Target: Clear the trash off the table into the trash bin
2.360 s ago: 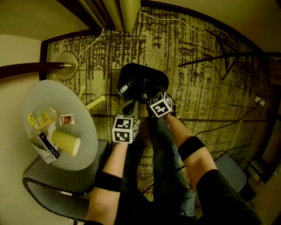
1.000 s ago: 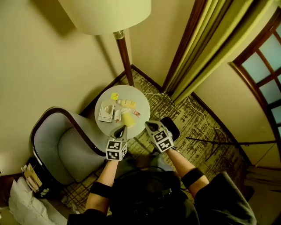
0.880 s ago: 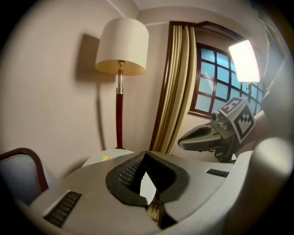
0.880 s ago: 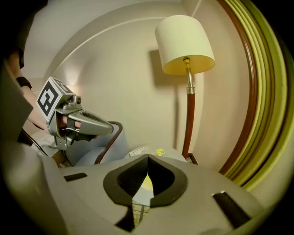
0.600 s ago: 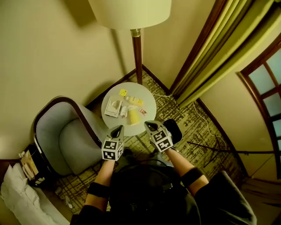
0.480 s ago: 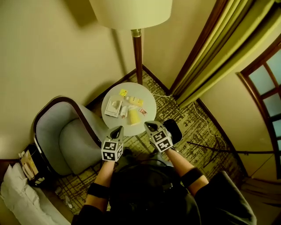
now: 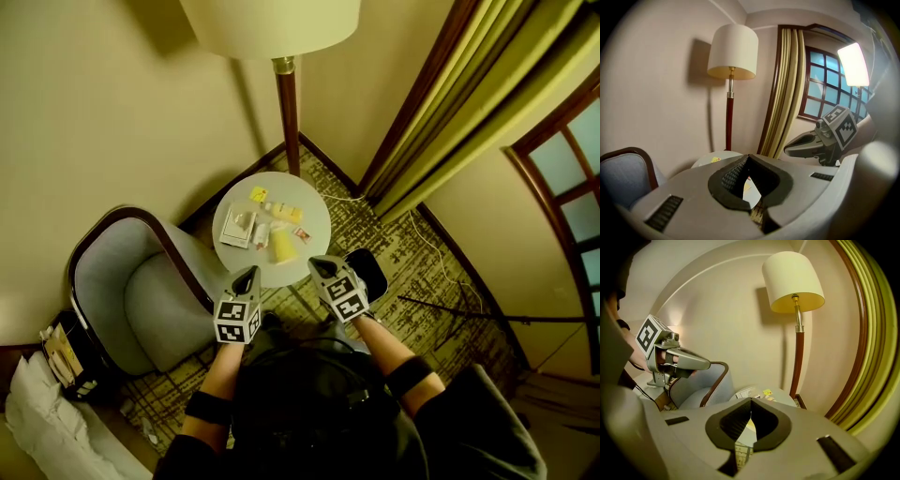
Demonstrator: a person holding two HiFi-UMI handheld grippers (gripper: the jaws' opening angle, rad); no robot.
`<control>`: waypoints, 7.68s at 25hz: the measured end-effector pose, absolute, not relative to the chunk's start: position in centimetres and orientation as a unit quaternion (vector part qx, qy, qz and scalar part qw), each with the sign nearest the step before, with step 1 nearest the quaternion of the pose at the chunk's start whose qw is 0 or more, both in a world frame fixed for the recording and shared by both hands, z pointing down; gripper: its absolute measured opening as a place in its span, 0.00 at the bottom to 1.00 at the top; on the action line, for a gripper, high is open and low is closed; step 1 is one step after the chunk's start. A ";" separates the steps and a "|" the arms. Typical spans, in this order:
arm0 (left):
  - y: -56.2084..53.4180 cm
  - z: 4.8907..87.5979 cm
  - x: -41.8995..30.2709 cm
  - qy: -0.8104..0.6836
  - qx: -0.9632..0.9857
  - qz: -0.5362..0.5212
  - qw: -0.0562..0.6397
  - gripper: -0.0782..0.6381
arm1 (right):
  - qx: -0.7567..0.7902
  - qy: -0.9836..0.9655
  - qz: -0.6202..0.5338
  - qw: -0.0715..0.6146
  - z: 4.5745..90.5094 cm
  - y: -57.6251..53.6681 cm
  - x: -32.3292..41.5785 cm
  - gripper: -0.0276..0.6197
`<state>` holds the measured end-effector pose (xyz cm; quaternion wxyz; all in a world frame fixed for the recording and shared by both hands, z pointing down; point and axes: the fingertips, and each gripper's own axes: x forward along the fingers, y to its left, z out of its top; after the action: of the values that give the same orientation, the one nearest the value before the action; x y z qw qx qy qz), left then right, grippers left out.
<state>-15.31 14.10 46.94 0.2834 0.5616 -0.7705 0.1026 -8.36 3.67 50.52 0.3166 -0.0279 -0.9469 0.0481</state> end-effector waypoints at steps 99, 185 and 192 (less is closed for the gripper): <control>13.5 50.3 -17.3 -0.753 0.588 0.101 0.276 0.11 | 0.004 -0.948 0.054 0.314 50.8 3.7 -12.5 0.09; -7.0 58.1 1.7 -0.566 0.744 0.179 0.308 0.11 | 0.218 -0.890 0.158 0.367 64.1 -10.1 7.2 0.04; 1.0 51.6 -7.9 -0.670 0.669 0.156 0.282 0.11 | 0.109 -0.935 0.090 0.326 55.4 -4.6 -1.8 0.04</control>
<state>-7.88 1.00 51.56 0.2824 0.6688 -0.6698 0.1557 -1.83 -4.57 55.42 0.3257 0.1094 -0.9347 0.0904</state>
